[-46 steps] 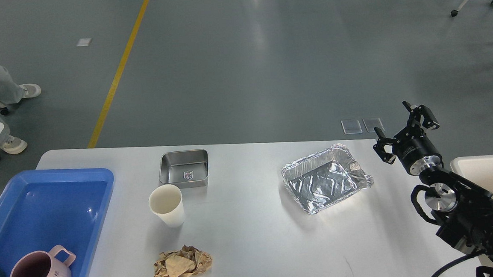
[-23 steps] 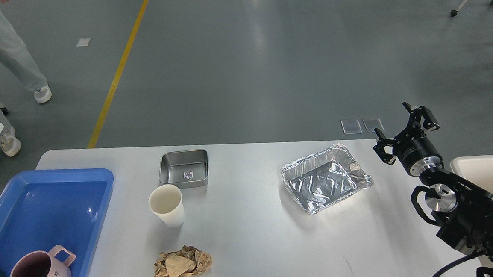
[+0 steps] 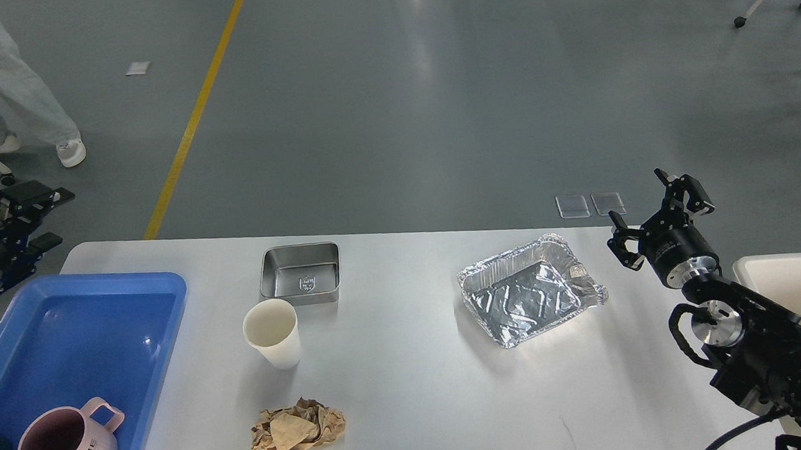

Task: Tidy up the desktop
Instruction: 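Raise the left gripper and swing it toward the steel box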

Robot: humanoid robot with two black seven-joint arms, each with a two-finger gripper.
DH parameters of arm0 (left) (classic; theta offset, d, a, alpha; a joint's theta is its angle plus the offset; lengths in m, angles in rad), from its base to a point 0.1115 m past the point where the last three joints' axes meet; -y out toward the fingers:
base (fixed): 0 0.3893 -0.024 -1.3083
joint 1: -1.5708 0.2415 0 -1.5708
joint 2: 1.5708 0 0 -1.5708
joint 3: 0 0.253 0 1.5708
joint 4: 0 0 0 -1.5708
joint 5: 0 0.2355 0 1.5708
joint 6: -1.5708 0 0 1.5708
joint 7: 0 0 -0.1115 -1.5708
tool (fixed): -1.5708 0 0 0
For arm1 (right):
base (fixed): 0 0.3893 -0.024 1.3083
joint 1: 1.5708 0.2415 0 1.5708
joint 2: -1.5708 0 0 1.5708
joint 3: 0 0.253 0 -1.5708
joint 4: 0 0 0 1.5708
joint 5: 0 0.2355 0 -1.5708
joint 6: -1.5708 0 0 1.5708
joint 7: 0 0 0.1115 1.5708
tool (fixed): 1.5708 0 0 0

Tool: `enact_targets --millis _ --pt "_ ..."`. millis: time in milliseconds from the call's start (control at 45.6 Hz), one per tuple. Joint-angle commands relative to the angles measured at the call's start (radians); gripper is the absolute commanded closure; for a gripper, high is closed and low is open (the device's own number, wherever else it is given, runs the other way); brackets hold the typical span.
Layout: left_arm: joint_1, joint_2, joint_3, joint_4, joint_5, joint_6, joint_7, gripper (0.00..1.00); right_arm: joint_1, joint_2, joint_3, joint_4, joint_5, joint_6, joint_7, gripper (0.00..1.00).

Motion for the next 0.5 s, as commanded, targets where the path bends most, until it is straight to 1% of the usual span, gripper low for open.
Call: enact_targets --millis 0,131,263,285,482 --pt "-0.044 -0.116 0.002 0.084 0.055 0.003 0.000 0.19 0.000 0.002 -0.026 0.000 -0.002 -0.008 0.002 0.00" --pt "-0.091 -0.231 0.002 0.148 0.125 0.027 0.000 0.14 0.000 0.002 -0.026 0.000 -0.002 -0.008 0.002 0.00" --pt "-0.125 -0.307 0.035 0.180 0.193 0.066 0.010 0.13 -0.006 0.002 -0.028 -0.002 -0.002 -0.008 0.002 0.00" --pt "-0.136 -0.320 0.061 0.193 0.200 0.084 0.010 0.13 -0.006 0.002 -0.028 -0.002 -0.002 -0.008 0.002 0.00" --pt "-0.184 -0.376 0.267 0.262 0.202 0.159 0.008 0.14 -0.010 0.002 -0.028 -0.002 -0.003 -0.008 0.002 0.00"
